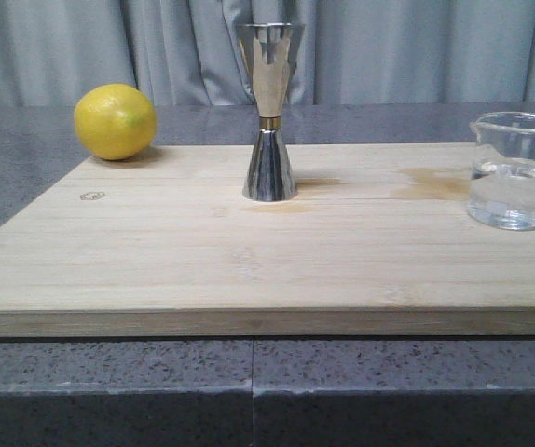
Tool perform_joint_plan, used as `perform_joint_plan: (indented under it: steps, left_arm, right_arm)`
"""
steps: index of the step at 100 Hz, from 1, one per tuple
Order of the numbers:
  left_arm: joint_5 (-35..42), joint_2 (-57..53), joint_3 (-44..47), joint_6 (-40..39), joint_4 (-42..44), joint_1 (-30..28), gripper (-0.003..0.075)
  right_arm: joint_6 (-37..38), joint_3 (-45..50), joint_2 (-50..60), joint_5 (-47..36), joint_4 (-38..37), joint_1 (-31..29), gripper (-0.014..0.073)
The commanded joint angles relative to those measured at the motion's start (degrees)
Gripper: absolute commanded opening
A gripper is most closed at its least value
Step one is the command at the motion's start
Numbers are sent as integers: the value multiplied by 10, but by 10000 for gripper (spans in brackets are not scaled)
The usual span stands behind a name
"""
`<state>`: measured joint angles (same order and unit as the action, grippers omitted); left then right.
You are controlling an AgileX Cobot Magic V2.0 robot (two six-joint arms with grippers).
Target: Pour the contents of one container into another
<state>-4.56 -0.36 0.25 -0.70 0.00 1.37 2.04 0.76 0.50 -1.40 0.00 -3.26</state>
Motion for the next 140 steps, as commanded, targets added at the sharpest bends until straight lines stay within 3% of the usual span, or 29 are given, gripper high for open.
perform_joint_plan:
  steps: [1, 76, 106, 140]
  left_arm:
    - [46, -12, 16, -2, -6, -2, -19]
    - [60, -12, 16, -2, -6, -2, -19]
    - [85, -12, -21, -2, -69, 1, -19]
    - [-78, 35, -174, -1, -70, 1, -19]
  right_arm:
    - [-5, 5, 11, -50, 0, -4, -72]
    - [-5, 5, 11, -50, 0, -4, -72]
    - [-5, -21, 11, -17, 0, -4, -72]
    - [-6, -191, -26, 157, 0, -3, -72]
